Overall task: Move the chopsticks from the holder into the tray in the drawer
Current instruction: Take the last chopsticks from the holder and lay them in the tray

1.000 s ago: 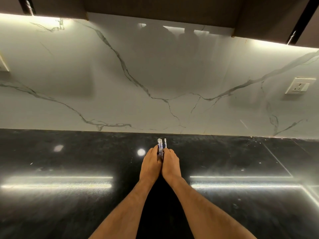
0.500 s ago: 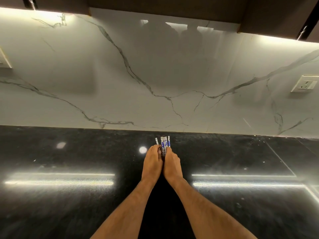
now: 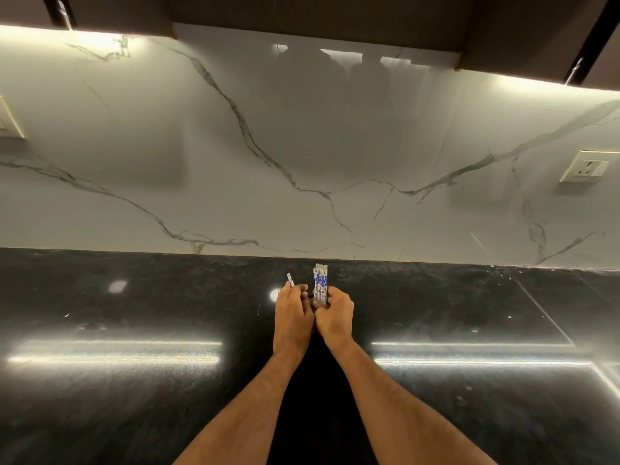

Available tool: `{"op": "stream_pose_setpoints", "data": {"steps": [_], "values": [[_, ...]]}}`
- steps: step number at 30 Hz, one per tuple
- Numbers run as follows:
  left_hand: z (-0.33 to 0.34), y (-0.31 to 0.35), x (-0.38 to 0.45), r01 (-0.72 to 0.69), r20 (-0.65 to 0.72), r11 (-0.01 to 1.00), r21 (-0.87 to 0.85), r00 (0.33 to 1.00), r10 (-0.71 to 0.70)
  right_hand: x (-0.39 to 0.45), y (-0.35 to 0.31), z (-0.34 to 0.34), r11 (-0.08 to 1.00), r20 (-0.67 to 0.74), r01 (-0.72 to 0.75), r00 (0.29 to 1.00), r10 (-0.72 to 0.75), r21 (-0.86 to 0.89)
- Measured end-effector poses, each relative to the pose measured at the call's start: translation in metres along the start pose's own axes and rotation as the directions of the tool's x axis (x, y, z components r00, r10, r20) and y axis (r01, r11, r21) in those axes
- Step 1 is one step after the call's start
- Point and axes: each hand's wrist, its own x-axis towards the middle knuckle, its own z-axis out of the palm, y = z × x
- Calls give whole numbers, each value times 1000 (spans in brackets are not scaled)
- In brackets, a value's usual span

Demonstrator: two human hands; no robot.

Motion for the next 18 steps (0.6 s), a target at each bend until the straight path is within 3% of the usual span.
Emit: {"op": "stream_pose_setpoints", "data": {"steps": [14, 18], "values": [[-21, 17, -9, 56, -39, 998, -14, 998, -56, 1, -42, -40, 944, -62, 77, 996, -60, 321], [-35, 45, -19, 7, -103, 994, -112, 994, -18, -7, -57, -60, 915, -86, 110, 993, -82, 388]]}}
